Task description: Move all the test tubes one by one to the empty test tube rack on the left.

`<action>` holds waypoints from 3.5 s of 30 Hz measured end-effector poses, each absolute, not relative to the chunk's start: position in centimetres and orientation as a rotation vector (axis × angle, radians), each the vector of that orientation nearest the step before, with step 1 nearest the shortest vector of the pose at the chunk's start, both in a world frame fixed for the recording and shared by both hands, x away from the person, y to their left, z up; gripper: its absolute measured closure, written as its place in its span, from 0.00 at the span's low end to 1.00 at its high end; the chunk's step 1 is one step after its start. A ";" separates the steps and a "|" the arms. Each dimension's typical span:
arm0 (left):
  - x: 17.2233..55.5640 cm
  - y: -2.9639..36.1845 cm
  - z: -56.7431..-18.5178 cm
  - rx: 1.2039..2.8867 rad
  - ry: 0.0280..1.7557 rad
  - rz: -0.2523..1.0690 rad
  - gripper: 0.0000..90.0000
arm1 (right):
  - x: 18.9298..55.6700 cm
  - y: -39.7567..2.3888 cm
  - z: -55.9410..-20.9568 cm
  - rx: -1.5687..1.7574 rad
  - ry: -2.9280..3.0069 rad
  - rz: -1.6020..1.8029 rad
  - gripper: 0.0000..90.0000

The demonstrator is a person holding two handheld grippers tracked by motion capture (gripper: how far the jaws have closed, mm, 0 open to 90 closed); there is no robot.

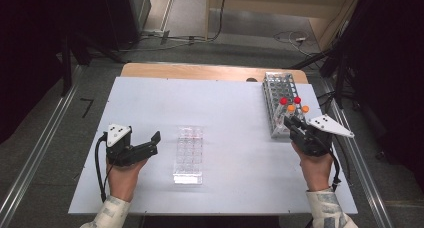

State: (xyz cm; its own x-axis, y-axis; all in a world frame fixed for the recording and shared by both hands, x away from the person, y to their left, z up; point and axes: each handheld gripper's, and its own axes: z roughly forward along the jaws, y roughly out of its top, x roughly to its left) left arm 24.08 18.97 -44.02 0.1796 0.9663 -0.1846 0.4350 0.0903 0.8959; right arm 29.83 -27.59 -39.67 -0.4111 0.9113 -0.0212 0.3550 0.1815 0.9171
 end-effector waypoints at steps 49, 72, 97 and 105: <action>27.6 10.3 -40.9 1.645 1.142 0.584 0.14 | 29.6 -18.5 -41.1 0.998 2.122 1.291 0.82; 27.4 9.5 -39.7 1.657 1.078 0.536 0.23 | 29.5 -14.9 -41.0 0.936 2.168 1.331 0.82; 27.7 8.5 -39.0 1.702 0.947 0.428 0.72 | 28.7 -9.7 -40.8 0.825 2.231 1.374 0.82; 27.8 8.7 -39.0 1.707 0.951 0.429 0.84 | 28.7 -9.4 -40.6 0.823 2.224 1.373 0.82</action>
State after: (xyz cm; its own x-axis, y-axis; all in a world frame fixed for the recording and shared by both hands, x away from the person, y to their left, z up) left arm 27.83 8.72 -38.97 0.6150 0.7694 -0.1727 0.3792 -0.0965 0.9203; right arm 28.71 -9.37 -40.63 -0.7469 0.6643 -0.0283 0.2724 0.3446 0.8984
